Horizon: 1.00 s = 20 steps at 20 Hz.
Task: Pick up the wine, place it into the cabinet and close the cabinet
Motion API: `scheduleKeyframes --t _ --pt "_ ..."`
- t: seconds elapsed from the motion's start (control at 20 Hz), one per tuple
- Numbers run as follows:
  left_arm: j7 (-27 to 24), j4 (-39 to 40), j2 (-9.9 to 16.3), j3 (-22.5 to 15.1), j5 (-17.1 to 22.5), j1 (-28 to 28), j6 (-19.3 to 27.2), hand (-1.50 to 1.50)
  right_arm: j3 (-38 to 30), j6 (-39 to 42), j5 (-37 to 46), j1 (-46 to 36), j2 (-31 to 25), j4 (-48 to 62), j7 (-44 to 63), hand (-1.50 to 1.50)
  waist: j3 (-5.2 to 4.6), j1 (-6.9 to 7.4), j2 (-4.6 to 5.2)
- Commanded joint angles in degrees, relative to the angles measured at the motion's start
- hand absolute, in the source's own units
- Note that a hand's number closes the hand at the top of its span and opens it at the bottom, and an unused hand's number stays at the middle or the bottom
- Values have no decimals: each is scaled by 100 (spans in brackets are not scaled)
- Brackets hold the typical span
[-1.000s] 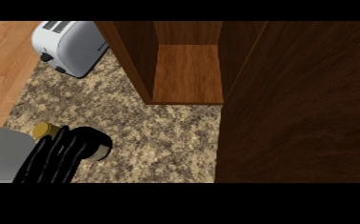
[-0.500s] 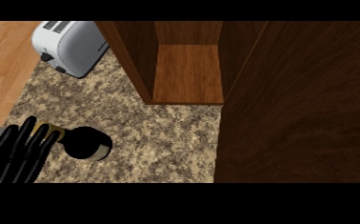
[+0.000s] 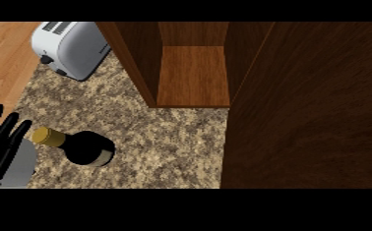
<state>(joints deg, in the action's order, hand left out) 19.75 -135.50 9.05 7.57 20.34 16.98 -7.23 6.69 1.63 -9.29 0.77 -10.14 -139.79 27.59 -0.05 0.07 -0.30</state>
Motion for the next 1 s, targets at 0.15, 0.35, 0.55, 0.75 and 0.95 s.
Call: scheduleKeyframes --t 0.15,0.35,0.55,0.75,0.95 --pt "256 223 317 1003 1801 -184 -433 -150 -98 -33 -319 190 -85 -917 514 -150 0 -11 5" --pt "208 502 349 1155 1898 -23 -786 -150 -71 40 -302 276 -52 -1011 484 -150 4 -14 15" --pt "-262 1469 325 1247 1848 -60 -1451 -150 592 -305 359 31 180 -1088 826 -150 -3 -17 16" --pt "-231 1527 36 918 1357 -124 -1402 -150 -338 -108 -434 -484 -54 -738 951 -150 3 -11 26" --pt "-1030 2143 -82 1252 998 -104 -1848 -150 -139 -98 -143 -279 60 -900 912 -150 2 -11 21"
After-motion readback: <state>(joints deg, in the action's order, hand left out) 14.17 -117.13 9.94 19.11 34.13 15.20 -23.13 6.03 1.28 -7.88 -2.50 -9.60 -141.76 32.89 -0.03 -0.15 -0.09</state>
